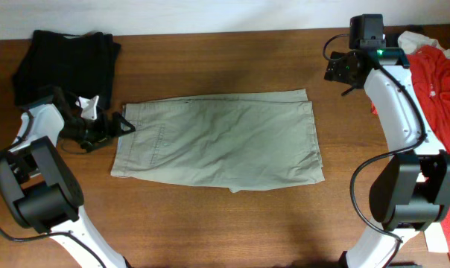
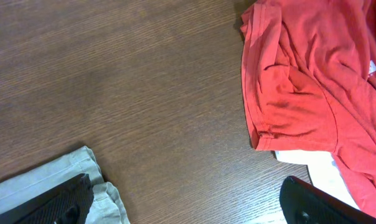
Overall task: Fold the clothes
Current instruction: 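Reach the left gripper to the left end of the flattened trousers and grasp, then lift the trousers with the left gripper and fold them leftward over themselves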
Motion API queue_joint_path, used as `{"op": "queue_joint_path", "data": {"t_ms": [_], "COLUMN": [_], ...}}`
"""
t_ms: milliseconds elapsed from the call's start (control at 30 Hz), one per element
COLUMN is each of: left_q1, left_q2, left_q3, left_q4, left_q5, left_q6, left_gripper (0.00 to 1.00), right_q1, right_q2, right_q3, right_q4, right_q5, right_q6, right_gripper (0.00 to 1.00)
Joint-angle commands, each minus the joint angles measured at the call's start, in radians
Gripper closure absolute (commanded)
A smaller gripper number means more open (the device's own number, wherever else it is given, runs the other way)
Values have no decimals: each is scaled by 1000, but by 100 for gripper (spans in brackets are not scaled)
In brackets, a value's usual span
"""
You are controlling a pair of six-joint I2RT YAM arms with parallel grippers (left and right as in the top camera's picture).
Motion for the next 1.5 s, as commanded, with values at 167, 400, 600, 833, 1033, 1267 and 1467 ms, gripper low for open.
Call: {"op": "queue_joint_path", "data": {"t_ms": [167, 400, 600, 833, 1033, 1267, 1467], "left_q1": [-45, -55, 52, -114, -491, -782, -522], "left_q2": [192, 192, 192, 123, 43, 47, 46], "left_q3": [-33, -8, 499, 1006, 1012, 975, 972], "left_q4": [-52, -67, -459, -759, -725, -648, -667], "left_q5": [-16, -98, -422, -312, -312, -282, -426], "left_q6": [20, -60, -252, -278, -278, -311, -371], "left_gripper": [34, 99, 99, 99, 99, 99, 99], "right_q1": [1, 1, 1, 1, 1, 1, 1], "right_q2": [-20, -20, -20, -20, -20, -20, -20], "right_q3": [6, 6, 6, 6, 6, 6, 6], "right_q4": [0, 0, 0, 0, 0, 0, 0], "right_q5": [16, 16, 16, 16, 16, 16, 16], "right_q6": [6, 5, 5, 6, 6, 6, 6], "right_gripper": [1, 1, 1, 1, 1, 1, 1]}}
